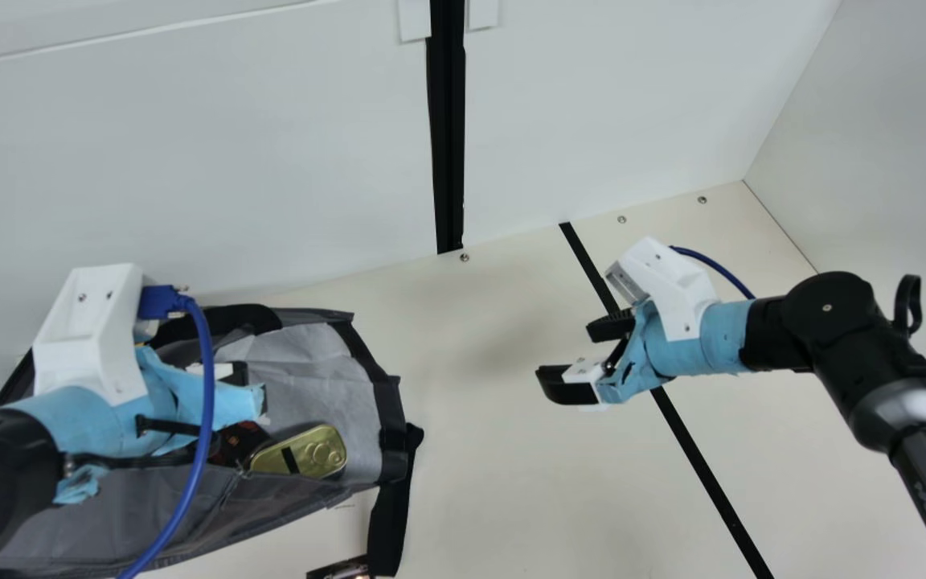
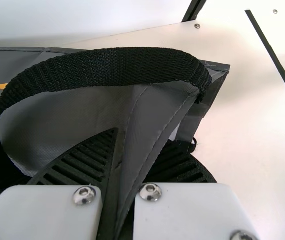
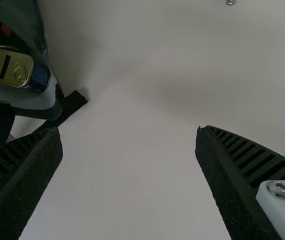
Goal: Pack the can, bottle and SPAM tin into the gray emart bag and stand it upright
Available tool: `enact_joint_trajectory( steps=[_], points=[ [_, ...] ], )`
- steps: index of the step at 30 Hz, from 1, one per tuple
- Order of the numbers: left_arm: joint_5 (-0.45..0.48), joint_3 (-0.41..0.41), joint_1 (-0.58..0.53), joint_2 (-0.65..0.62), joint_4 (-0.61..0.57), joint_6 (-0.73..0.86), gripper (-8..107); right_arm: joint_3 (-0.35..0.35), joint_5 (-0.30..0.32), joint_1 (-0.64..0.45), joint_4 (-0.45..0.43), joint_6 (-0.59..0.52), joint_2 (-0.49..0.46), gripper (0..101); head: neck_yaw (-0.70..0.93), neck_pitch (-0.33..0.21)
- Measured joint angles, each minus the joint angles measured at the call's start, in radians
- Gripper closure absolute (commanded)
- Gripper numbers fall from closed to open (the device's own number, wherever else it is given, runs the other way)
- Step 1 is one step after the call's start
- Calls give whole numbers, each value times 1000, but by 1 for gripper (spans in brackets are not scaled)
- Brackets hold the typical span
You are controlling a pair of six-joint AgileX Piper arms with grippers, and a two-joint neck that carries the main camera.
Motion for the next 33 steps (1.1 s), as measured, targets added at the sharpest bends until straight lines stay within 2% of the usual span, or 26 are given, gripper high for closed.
enact_joint_trajectory(
  steps=[15,33],
  points=[
    [0,0,0,0,0,0,107,-6,-39,128,67,-47,104,6,0,0],
    [0,0,0,0,0,0,107,-47,-45,254,115,-99,234,6,0,0]
  ],
)
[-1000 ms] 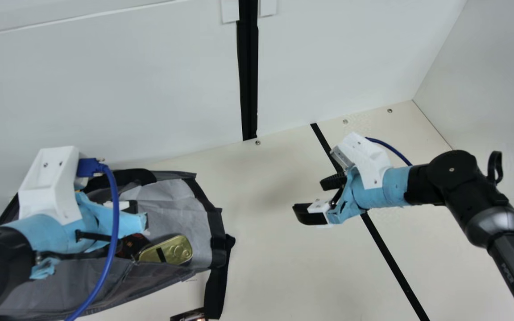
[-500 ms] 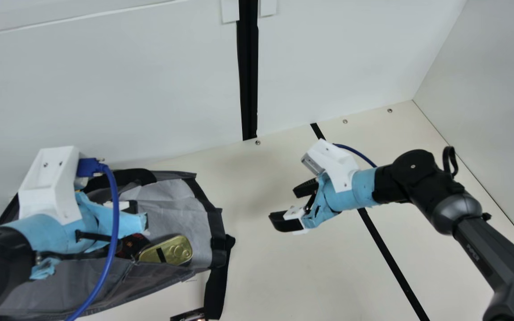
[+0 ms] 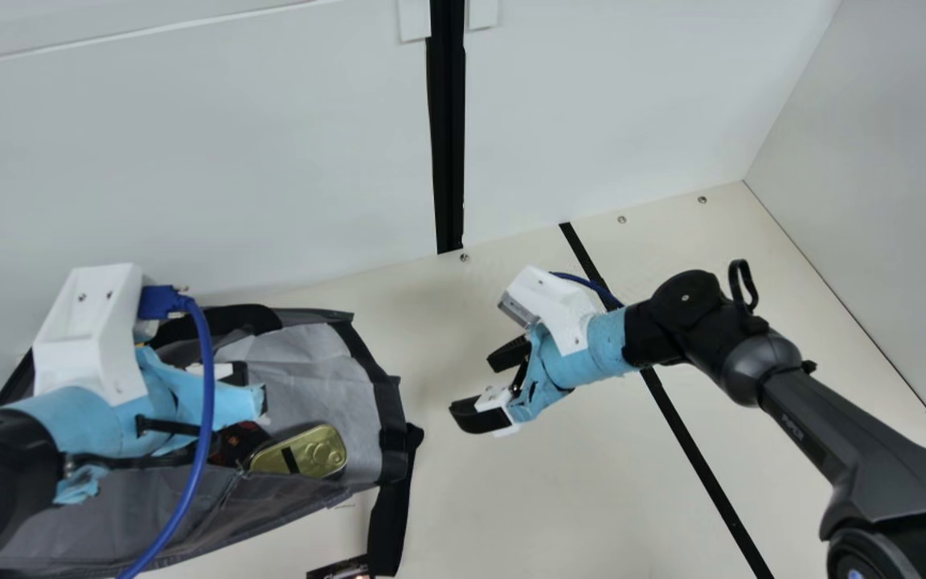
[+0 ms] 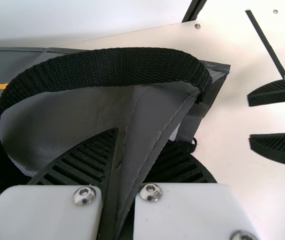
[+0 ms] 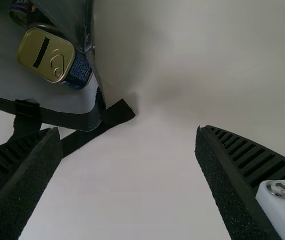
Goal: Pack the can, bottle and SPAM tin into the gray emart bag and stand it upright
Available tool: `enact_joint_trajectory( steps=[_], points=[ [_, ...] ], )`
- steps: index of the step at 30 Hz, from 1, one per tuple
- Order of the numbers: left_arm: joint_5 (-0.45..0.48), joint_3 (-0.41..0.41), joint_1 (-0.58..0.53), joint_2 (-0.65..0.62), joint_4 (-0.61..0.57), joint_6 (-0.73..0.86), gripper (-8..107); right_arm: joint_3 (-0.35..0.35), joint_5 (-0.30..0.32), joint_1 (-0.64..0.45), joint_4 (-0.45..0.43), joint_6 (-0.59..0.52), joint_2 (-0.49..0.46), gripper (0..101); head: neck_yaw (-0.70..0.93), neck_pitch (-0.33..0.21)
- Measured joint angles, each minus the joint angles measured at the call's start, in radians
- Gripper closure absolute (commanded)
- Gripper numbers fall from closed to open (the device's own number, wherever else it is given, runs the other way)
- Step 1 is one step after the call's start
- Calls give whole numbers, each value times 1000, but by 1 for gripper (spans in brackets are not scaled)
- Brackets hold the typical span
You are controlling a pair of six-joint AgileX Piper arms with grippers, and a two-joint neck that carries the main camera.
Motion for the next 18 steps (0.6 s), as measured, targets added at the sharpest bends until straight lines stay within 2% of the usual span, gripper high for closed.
enact_joint_trajectory(
  steps=[18],
  points=[
    [0,0,0,0,0,0,107,-89,-11,126,32,14,112,6,0,0]
  ],
)
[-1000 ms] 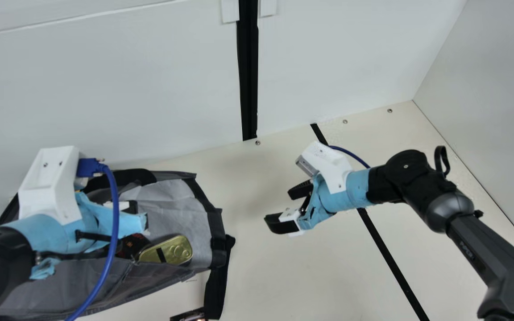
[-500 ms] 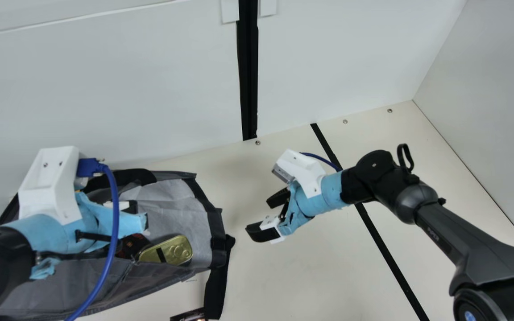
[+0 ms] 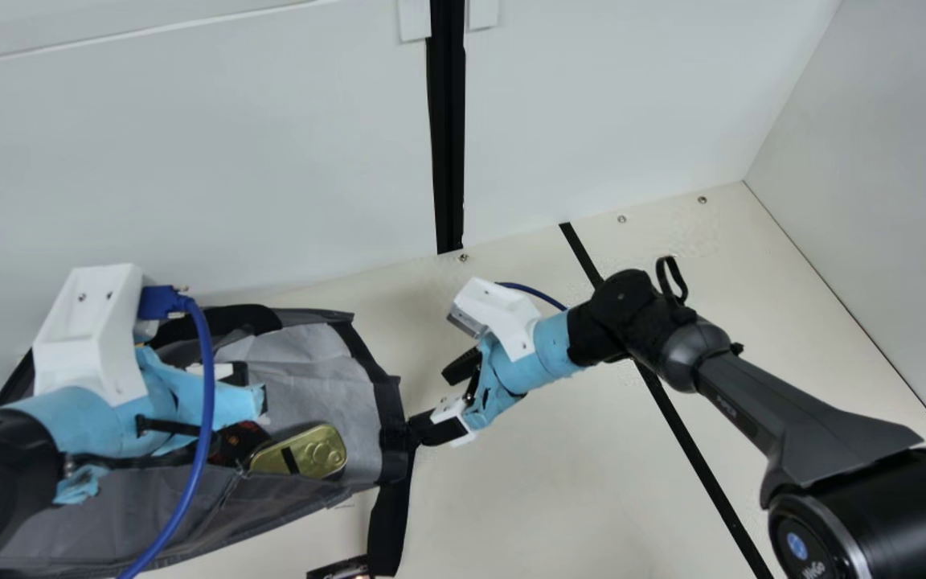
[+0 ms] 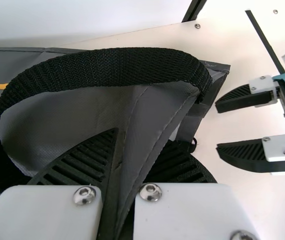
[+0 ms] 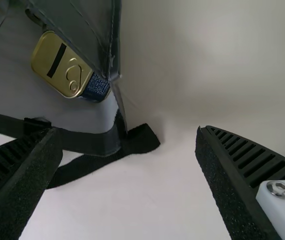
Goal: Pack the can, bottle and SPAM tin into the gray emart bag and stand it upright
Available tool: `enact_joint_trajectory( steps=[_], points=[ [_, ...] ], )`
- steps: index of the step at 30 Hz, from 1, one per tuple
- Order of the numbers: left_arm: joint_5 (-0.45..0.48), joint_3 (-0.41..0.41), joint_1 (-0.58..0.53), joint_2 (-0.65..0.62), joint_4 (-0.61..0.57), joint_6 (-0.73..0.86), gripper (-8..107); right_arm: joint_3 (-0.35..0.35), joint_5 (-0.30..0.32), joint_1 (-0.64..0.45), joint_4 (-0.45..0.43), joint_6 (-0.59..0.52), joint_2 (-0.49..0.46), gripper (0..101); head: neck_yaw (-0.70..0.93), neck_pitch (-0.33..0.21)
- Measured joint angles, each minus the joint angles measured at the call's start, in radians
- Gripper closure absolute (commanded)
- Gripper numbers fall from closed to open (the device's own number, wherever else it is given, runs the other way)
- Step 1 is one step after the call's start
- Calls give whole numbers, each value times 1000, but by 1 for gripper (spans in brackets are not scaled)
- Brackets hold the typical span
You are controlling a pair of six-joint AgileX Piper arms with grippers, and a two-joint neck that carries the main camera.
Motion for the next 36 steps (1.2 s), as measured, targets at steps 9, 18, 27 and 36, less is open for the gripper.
enact_joint_trajectory(
  steps=[9,18,27,36],
  points=[
    [0,0,0,0,0,0,107,-56,-2,53,11,15,56,6,2,0],
    [0,0,0,0,0,0,107,-96,-9,106,22,29,108,6,0,0],
    [0,0,0,0,0,0,107,-120,-18,156,36,35,153,6,0,0],
    [0,0,0,0,0,0,107,-127,-18,182,43,36,175,53,0,0]
  ],
)
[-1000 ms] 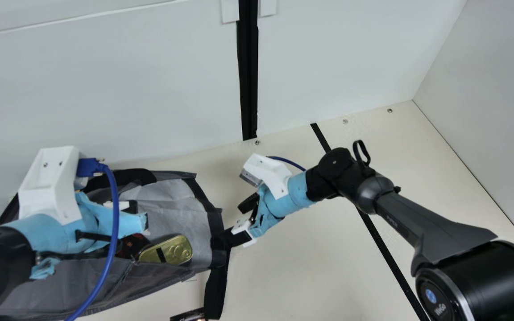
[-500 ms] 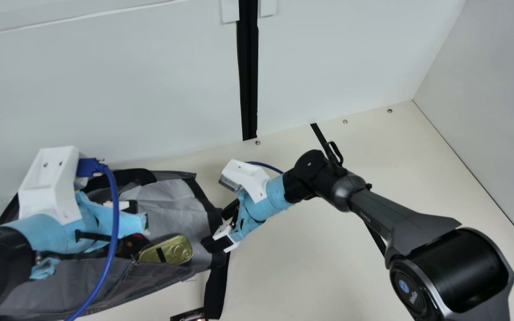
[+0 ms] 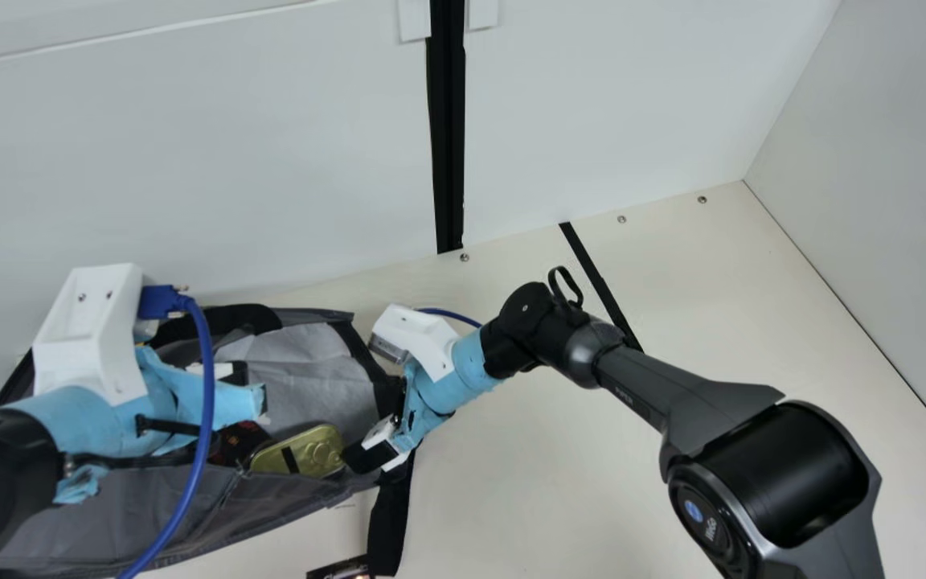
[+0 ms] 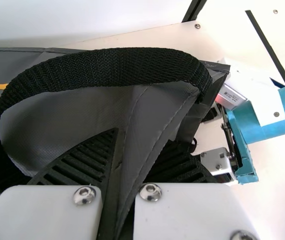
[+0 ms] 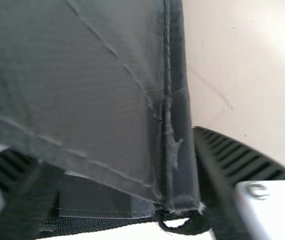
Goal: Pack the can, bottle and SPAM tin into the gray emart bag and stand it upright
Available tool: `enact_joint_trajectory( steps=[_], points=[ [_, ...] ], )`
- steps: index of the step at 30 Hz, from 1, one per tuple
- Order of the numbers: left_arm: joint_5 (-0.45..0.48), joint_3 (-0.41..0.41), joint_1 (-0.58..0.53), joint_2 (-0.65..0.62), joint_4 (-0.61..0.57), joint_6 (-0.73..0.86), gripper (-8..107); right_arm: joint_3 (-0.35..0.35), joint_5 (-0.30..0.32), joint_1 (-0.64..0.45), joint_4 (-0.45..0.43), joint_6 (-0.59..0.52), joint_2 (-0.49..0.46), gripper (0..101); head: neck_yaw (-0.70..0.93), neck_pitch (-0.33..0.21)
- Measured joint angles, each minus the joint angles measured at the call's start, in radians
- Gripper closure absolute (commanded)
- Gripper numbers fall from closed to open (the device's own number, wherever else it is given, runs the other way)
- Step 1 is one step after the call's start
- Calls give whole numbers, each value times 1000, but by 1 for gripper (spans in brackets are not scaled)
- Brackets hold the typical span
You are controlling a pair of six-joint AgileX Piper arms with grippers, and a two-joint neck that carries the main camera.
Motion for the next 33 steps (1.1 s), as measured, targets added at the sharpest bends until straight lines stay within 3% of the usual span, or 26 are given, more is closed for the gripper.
enact_joint_trajectory(
  steps=[7,8,27,33],
  points=[
    [0,0,0,0,0,0,107,20,10,-1,8,-3,-2,100,2,0],
    [0,0,0,0,0,0,107,22,14,-3,9,-3,-4,101,2,0],
    [0,0,0,0,0,0,107,120,80,-95,43,-20,-98,101,0,0],
    [-25,33,0,-28,-22,5,107,141,121,-145,68,-22,-141,101,2,0]
  ],
)
